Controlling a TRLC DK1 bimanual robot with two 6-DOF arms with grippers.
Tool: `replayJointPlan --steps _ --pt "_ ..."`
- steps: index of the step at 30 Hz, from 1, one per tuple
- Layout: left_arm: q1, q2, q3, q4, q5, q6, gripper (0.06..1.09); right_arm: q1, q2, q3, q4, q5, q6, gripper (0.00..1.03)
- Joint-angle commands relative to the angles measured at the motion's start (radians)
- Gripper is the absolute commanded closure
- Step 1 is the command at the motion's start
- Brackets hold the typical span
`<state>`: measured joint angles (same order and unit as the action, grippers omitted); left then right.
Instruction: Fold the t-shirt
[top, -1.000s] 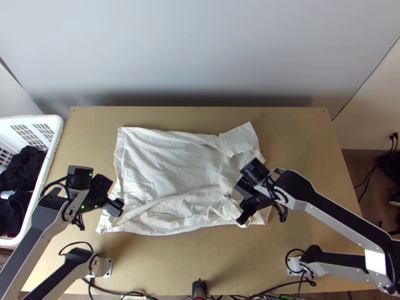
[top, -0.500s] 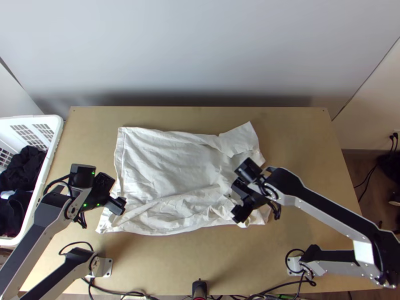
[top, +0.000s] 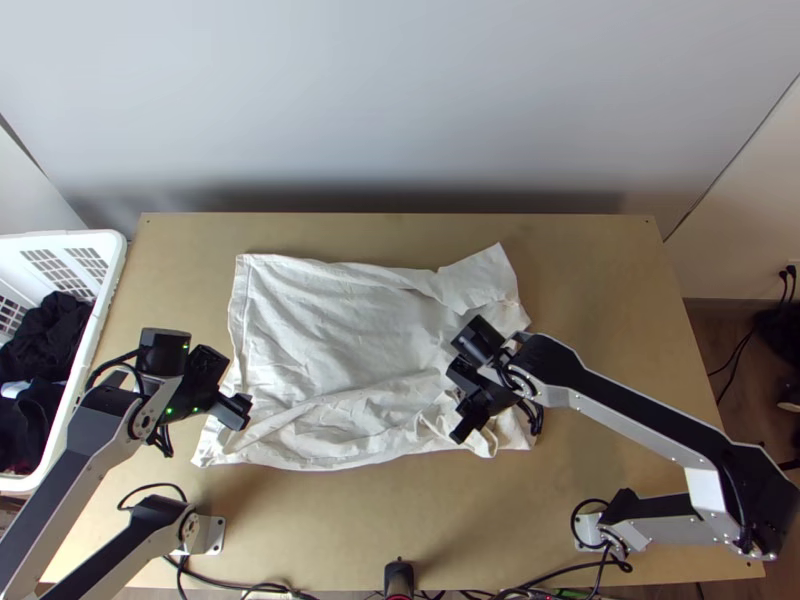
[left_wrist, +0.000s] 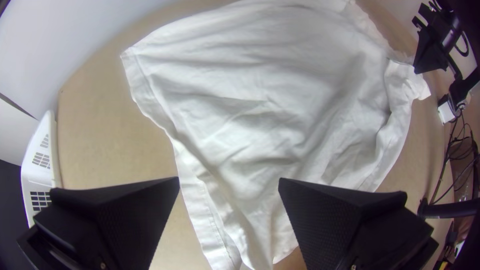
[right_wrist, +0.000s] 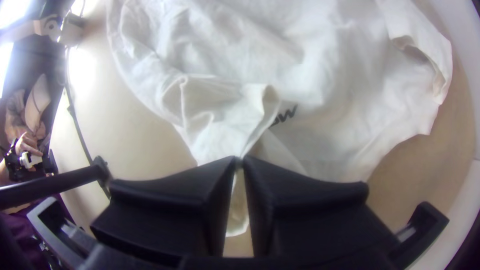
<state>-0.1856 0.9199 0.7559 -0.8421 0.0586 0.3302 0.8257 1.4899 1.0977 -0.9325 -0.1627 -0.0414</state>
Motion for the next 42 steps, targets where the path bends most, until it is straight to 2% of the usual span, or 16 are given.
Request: replayJointPlan --steps 1,5,13,16,19,22,27,31,39,40,42 --pt "0.003 -0.001 0.002 0.000 0.000 0.003 0.12 -0.005 -0.054 -0.027 -0.014 0.000 -0.003 1.00" --pt "0.002 0.004 0.002 0.006 0.000 0.003 0.12 -0.010 -0.115 -0.030 -0.080 -0.001 -0.006 1.00" --pt "0.003 0.016 0.000 0.017 0.000 0.007 0.12 0.043 -0.230 -0.033 -0.341 -0.021 -0.005 1.00" --pt "0.002 0.027 0.002 0.031 0.000 0.007 0.12 0.067 -0.240 -0.024 -0.442 -0.058 0.002 1.00" --pt "-0.003 0.036 0.005 0.037 0.000 0.007 0.12 0.085 -0.227 0.013 -0.514 -0.141 0.037 1.00" --pt "-0.006 0.042 0.006 0.037 0.000 0.009 0.12 0.124 -0.215 0.080 -0.523 -0.158 0.072 1.00" --pt "-0.005 0.043 0.006 0.037 -0.002 0.015 0.12 0.158 -0.160 0.134 -0.519 -0.198 0.074 1.00" --pt "-0.005 0.043 0.002 0.037 -0.002 0.017 0.12 0.248 -0.128 0.105 -0.506 -0.222 0.072 1.00" --pt "-0.006 0.039 -0.006 0.035 0.000 0.017 0.12 0.372 -0.062 0.019 -0.485 -0.360 0.067 1.00" --pt "-0.006 0.037 -0.006 0.034 0.000 0.017 0.12 0.377 -0.051 0.027 -0.482 -0.377 0.064 0.95" --pt "-0.006 0.034 -0.004 0.032 -0.002 0.017 0.12 0.377 -0.028 0.056 -0.479 -0.400 0.064 0.61"
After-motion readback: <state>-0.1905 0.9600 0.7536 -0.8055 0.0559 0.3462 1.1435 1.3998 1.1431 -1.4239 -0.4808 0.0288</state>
